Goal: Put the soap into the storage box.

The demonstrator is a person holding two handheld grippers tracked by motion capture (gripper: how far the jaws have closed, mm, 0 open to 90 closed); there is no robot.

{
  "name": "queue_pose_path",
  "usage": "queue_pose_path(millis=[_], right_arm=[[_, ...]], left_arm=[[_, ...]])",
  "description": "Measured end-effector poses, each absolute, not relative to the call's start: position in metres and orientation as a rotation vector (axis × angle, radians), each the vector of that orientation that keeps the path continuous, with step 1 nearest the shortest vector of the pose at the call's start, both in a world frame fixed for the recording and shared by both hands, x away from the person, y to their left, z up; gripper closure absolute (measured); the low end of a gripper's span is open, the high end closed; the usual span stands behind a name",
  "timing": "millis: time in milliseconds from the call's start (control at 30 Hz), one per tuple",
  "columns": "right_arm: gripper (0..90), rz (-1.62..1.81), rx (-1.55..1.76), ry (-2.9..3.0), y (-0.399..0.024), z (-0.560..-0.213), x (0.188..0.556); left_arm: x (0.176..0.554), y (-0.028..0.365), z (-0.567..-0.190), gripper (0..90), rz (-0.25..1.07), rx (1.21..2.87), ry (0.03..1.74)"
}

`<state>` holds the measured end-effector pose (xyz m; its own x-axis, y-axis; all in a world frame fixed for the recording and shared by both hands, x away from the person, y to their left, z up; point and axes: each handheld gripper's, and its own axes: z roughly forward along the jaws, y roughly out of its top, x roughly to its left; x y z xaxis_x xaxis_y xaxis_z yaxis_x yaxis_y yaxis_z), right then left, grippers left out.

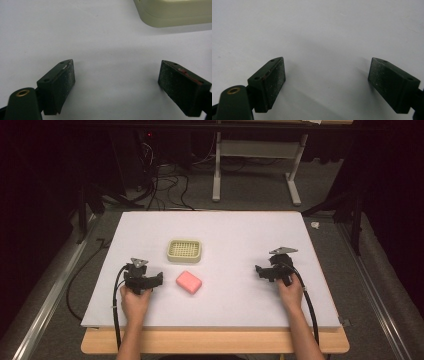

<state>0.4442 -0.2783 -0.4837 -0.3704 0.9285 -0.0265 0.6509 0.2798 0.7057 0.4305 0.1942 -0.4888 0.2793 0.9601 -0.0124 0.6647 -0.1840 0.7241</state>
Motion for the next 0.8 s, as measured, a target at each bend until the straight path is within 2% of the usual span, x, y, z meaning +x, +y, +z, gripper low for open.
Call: queue_pose_path(millis=[800], right_arm=[[15.0, 0.856, 1.418, 2.120, -0.2785, -0.4838, 0.4444]], left_arm=[[0.4308, 0.1940, -0.4889, 14.7, 0.609, 1.923, 1.460]])
